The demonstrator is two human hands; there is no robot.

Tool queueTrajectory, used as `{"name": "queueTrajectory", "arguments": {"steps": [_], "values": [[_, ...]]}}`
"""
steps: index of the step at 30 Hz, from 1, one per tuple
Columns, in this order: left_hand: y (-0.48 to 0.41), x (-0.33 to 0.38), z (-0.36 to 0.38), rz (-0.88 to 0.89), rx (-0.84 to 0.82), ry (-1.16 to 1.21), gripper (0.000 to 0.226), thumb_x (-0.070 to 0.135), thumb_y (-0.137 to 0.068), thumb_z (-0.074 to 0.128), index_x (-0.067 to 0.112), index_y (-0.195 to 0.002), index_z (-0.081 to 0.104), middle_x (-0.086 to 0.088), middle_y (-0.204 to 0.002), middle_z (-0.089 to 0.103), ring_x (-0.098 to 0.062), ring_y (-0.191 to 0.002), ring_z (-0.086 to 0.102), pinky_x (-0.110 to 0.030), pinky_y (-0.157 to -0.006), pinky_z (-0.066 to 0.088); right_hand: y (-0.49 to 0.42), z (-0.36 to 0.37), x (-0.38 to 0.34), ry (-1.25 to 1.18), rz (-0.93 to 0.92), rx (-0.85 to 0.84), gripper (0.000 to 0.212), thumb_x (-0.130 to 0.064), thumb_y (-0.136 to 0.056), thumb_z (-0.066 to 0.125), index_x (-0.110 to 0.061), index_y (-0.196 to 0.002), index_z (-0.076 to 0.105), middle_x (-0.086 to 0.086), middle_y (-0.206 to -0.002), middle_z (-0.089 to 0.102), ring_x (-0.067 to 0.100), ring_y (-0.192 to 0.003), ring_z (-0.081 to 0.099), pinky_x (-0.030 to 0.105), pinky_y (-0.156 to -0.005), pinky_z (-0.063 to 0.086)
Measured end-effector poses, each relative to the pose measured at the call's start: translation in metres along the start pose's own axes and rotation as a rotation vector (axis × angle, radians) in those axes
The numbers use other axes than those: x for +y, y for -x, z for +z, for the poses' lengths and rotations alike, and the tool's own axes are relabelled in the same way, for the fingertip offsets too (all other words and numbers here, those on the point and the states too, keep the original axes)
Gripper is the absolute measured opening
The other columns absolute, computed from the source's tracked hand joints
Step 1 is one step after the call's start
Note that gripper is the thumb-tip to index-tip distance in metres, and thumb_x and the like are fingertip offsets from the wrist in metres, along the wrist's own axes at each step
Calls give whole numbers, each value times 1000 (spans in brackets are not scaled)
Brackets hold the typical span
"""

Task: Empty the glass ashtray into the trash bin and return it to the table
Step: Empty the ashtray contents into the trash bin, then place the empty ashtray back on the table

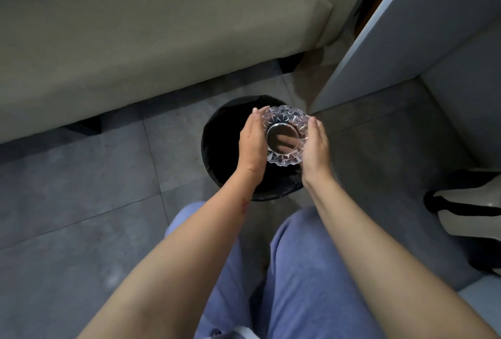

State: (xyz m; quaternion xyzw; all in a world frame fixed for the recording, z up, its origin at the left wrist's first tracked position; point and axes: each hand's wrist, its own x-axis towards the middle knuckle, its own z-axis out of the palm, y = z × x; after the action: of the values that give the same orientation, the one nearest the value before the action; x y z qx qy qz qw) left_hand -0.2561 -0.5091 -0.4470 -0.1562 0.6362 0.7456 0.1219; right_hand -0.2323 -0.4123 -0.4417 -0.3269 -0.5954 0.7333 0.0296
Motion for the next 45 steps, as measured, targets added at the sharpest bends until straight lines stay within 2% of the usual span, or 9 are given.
{"name": "queueTrajectory", "arguments": {"steps": [6, 11, 16, 19, 21, 27, 30, 37, 45], "values": [[48, 102, 30, -56, 11, 40, 47, 35, -107, 31, 9, -129, 63, -10, -127, 68, -22, -120, 63, -35, -106, 49, 45, -1, -107, -41, -70, 98, 36, -20, -106, 38, -8, -132, 59, 11, -138, 58, 26, -127, 58, 27, -91, 57], [103, 208, 53, -80, -54, 21, 48, 41, -106, 31, 14, -131, 63, -6, -122, 71, -17, -115, 66, -28, -98, 50, 102, -6, -201, -13, -100, 123, 36, -27, -100, 42, -17, -126, 64, 7, -134, 64, 22, -126, 60, 47, -110, 45], [164, 309, 86, -80, -105, 1, 45, 37, -106, 35, 12, -129, 64, -8, -121, 72, -17, -109, 68, -25, -92, 54, 168, -25, -307, -22, -144, 186, 35, -16, -105, 39, -10, -132, 60, 6, -136, 62, 17, -126, 59, 24, -102, 51], [199, 353, 109, -69, -138, -16, 44, 35, -106, 36, 11, -128, 65, -7, -120, 72, -12, -101, 69, -17, -82, 56, 201, -44, -353, -1, -190, 214, 34, -20, -105, 39, -17, -131, 61, -2, -137, 60, 13, -129, 55, 33, -110, 45], [221, 374, 127, -55, -169, -23, 45, 38, -105, 36, 13, -127, 66, -8, -121, 72, -17, -107, 69, -29, -95, 56, 217, -58, -375, -28, -202, 248, 32, -20, -104, 40, -22, -128, 62, -3, -138, 59, 14, -130, 54, 38, -112, 44], [276, 402, 167, -69, -312, -3, 39, 34, -106, 37, 15, -124, 66, 7, -110, 71, -18, -113, 67, -38, -103, 51, 262, -104, -407, -133, -255, 380, 36, -13, -104, 40, -13, -135, 58, 3, -137, 60, 13, -121, 59, 22, -98, 50], [298, 400, 181, -82, -380, -31, 40, 38, -104, 40, 18, -125, 67, 0, -126, 67, -21, -123, 61, -45, -111, 44, 284, -125, -411, -134, -276, 462, 36, -17, -105, 40, -14, -136, 57, -2, -136, 59, 9, -122, 58, 18, -99, 48], [337, 398, 211, -91, -528, -139, 40, 40, -104, 36, 23, -132, 59, 27, -103, 51, -10, -120, 49, -35, -114, 35, 321, -160, -414, -158, -299, 628, 31, -27, -101, 43, -25, -127, 61, -3, -137, 59, 15, -128, 56, 40, -111, 44], [375, 379, 260, -150, -701, -268, 48, 46, -103, 32, 20, -135, 56, -1, -143, 51, -25, -134, 48, -49, -115, 36, 351, -213, -420, -350, -256, 830, 22, -24, -101, 46, -15, -115, 61, 9, -119, 67, 23, -108, 66, 35, -91, 55]]}}
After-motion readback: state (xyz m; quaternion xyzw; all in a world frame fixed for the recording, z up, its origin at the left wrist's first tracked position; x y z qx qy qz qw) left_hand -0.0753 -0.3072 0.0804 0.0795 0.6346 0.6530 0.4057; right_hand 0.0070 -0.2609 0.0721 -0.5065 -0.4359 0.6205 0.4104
